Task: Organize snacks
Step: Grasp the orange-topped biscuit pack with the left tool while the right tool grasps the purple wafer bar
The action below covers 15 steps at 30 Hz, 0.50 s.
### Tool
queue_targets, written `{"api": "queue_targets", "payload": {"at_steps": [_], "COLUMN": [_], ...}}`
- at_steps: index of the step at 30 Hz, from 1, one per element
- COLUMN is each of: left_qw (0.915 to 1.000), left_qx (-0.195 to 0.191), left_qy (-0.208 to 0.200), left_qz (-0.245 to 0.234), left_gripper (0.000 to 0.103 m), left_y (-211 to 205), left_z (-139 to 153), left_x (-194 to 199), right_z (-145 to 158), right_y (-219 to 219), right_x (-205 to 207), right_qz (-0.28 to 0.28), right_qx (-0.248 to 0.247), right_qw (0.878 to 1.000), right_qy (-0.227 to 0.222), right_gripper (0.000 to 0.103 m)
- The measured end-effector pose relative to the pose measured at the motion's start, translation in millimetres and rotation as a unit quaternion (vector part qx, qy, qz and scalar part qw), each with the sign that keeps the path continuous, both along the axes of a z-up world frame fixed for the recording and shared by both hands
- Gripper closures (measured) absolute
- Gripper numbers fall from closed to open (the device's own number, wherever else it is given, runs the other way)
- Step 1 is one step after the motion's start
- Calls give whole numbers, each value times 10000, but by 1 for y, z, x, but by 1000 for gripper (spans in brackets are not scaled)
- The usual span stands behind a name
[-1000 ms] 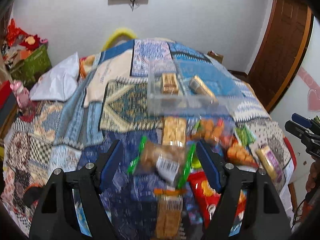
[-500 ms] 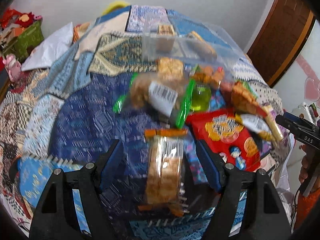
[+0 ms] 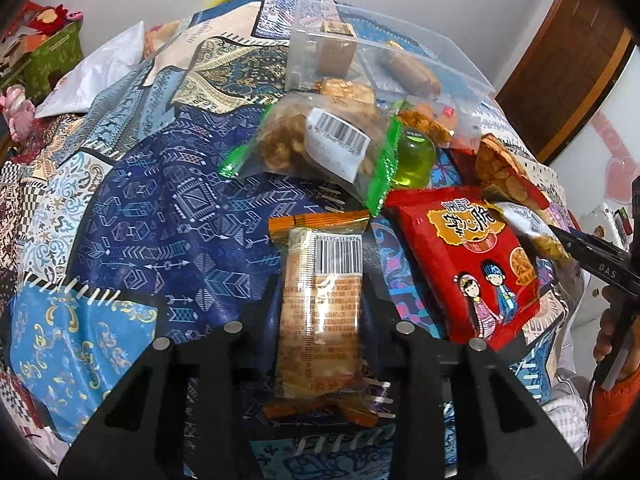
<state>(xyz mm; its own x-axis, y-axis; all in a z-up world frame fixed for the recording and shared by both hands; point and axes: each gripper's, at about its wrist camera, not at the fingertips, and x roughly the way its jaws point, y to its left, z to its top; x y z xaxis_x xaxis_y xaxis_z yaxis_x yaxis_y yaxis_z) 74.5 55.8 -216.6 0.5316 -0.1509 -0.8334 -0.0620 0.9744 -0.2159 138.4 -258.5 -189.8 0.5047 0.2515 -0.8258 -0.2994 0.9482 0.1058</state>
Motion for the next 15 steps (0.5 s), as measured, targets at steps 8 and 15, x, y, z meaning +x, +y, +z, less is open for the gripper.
{"api": "queue_targets", "payload": {"at_steps": [8,15], "left_qw": [9988,9956], "left_qx": [154,175], "left_qy": [-456,-902], "left_qz": [97,155], "left_gripper": [69,69], "left_y": [8,10], "left_z": [27,62], "left_x": [-7,5], "right_z": [17,53], "right_y": [-5,-1], "right_x": [-2,4], "right_qz": [-98,-74], "right_qx": [268,440], "right_qw": [9995,9972], "right_qy": [-150,-594], "right_gripper": [61,61]}}
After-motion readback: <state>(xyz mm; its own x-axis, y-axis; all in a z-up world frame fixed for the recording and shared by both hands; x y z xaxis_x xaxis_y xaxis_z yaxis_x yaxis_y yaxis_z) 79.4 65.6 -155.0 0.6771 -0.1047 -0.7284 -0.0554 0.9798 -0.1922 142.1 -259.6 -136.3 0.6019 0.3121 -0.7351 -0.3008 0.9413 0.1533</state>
